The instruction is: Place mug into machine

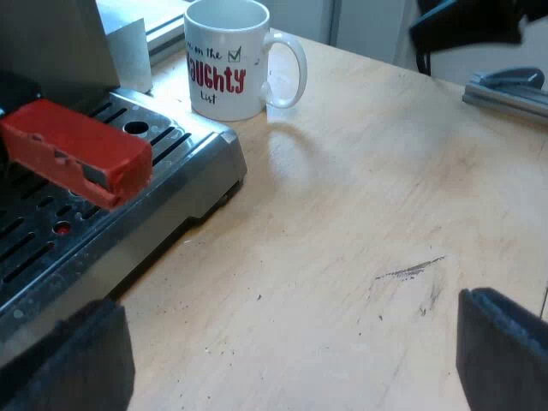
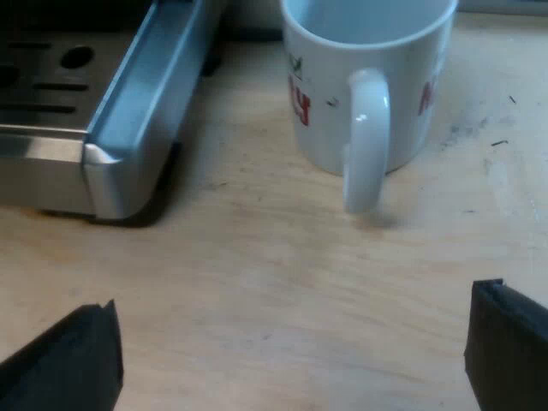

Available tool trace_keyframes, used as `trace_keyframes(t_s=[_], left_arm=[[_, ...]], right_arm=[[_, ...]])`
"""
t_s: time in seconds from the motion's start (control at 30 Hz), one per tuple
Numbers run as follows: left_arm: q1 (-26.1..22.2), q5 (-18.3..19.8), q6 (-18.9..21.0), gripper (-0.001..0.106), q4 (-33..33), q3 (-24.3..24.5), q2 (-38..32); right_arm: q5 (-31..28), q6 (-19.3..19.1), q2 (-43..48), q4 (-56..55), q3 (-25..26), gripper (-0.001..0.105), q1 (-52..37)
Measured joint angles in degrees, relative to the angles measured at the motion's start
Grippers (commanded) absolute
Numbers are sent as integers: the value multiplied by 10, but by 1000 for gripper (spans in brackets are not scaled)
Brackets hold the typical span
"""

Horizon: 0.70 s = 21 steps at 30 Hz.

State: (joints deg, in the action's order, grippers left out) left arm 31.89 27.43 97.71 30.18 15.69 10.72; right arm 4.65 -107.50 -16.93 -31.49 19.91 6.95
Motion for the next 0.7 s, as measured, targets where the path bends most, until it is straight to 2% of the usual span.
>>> trace_keyframes(t_s=[0.2, 0.43, 0.7], left_arm=[[0, 0, 0, 78, -3, 0, 0], [0, 0, 0, 78, -3, 0, 0], [0, 0, 0, 78, -3, 0, 0]], right_arm=[[-58, 0, 0, 123, -82, 82, 0], [-71, 0, -31, 215, -123, 82, 0], [-73, 0, -148, 368, -142, 82, 0]])
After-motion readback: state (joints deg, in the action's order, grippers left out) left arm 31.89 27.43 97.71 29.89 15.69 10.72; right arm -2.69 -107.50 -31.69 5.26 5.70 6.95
